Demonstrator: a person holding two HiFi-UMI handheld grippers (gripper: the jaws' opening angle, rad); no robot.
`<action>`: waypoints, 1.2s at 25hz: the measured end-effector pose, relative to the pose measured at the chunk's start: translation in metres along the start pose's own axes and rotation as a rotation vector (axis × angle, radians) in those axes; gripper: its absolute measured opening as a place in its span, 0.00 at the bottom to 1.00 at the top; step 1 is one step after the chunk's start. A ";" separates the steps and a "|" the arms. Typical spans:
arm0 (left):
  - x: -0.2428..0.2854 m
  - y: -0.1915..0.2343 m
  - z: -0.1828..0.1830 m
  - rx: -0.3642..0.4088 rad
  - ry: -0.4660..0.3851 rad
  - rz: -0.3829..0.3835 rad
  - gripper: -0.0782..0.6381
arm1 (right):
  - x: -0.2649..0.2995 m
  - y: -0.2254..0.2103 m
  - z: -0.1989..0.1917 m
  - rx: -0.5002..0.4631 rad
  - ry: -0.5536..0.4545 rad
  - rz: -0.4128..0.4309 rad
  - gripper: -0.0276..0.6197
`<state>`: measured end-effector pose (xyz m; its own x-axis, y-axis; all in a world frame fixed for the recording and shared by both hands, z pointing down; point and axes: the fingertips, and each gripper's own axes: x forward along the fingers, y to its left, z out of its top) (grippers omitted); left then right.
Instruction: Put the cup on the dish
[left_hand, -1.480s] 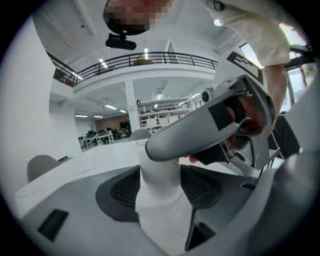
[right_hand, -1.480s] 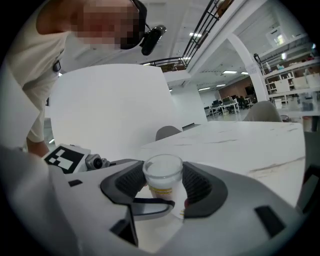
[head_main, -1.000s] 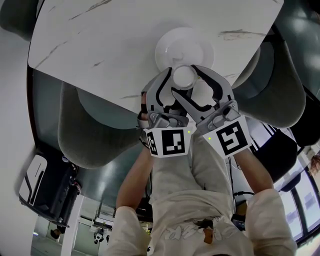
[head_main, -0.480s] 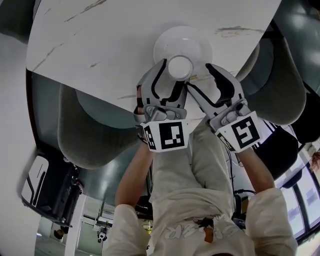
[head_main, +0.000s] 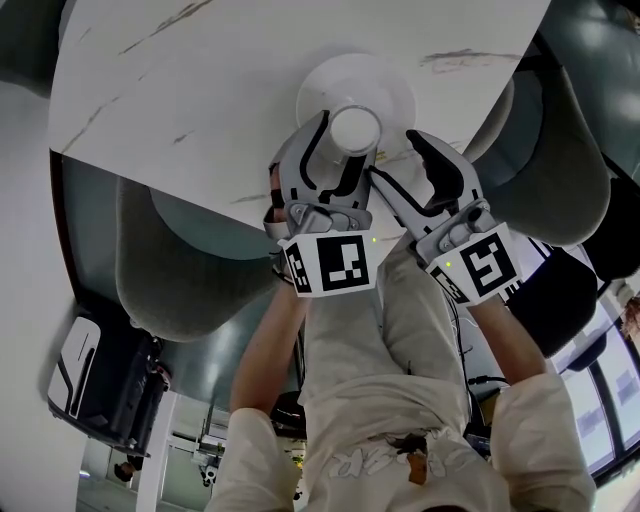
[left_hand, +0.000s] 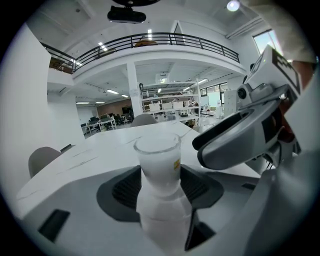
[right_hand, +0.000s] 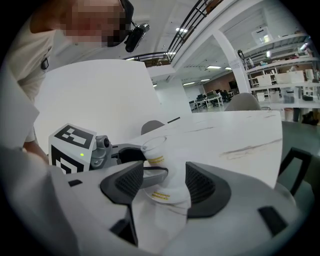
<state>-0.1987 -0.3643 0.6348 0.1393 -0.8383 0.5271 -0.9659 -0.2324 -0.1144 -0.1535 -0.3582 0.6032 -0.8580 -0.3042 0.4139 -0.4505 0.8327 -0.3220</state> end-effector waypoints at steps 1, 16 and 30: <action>0.001 -0.001 0.000 0.004 0.000 -0.006 0.45 | 0.000 0.000 0.000 0.002 0.000 0.000 0.43; 0.009 -0.006 0.003 0.015 0.006 -0.059 0.45 | -0.004 -0.018 0.004 0.030 -0.007 -0.043 0.43; -0.011 -0.005 -0.008 -0.088 -0.015 -0.043 0.54 | -0.009 -0.013 -0.005 0.068 0.020 -0.041 0.43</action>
<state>-0.1975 -0.3500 0.6368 0.1832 -0.8359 0.5174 -0.9743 -0.2245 -0.0177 -0.1387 -0.3640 0.6077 -0.8335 -0.3276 0.4450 -0.5017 0.7862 -0.3609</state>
